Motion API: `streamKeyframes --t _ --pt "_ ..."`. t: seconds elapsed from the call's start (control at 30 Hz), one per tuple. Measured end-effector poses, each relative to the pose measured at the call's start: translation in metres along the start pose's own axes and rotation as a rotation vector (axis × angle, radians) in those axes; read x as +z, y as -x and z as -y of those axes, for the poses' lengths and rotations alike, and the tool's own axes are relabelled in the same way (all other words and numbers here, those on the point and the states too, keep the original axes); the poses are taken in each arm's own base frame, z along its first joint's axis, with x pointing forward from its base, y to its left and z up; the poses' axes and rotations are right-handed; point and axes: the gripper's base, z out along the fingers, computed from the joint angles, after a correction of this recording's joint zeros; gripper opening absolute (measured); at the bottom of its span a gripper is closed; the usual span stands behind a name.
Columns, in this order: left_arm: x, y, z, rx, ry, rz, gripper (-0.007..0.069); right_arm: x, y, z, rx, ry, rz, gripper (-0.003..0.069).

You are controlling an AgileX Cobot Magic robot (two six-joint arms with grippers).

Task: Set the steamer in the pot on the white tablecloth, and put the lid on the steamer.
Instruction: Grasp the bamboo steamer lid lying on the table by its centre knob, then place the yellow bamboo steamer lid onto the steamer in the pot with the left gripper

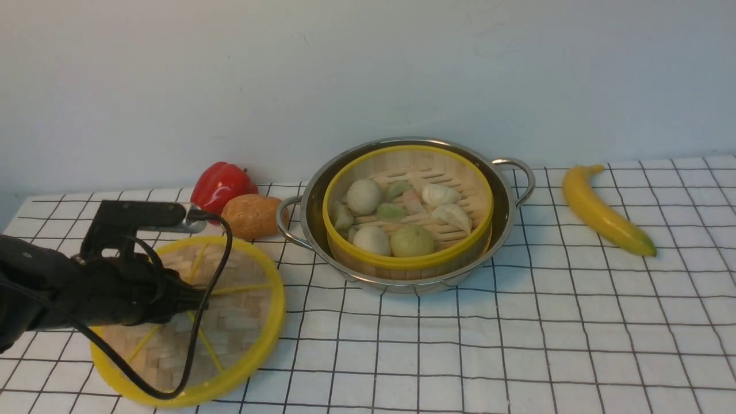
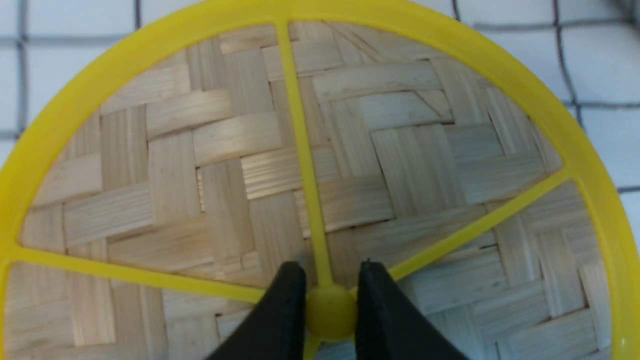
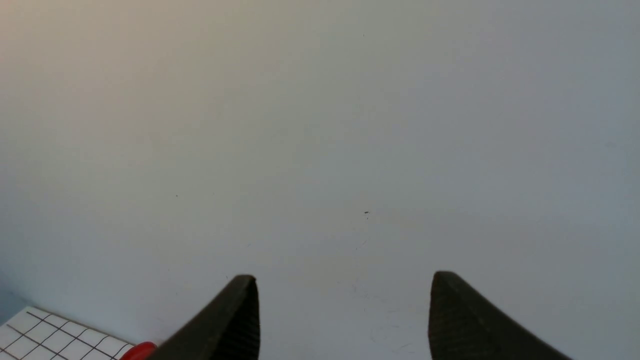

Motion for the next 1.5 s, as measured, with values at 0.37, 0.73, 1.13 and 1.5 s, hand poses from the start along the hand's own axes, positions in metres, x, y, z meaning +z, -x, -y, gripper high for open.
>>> streamKeyframes --t 0.37,0.73,1.13,1.5 --pt "-0.048 0.078 0.032 0.056 -0.114 0.211 0.0117 0.000 0.000 0.002 -0.011 -0.024 0.002 0.0452" --pt "-0.004 0.158 0.131 0.220 -0.342 0.155 0.0117 0.000 0.000 0.002 -0.003 -0.024 0.002 0.0452" --pt "0.043 0.188 0.167 0.337 -0.171 -0.041 0.0117 0.000 0.000 0.002 -0.002 -0.024 0.002 0.0452" --pt "0.056 0.182 0.194 0.363 -0.203 -0.058 0.0117 0.000 0.000 0.002 -0.001 -0.024 0.002 0.0452"
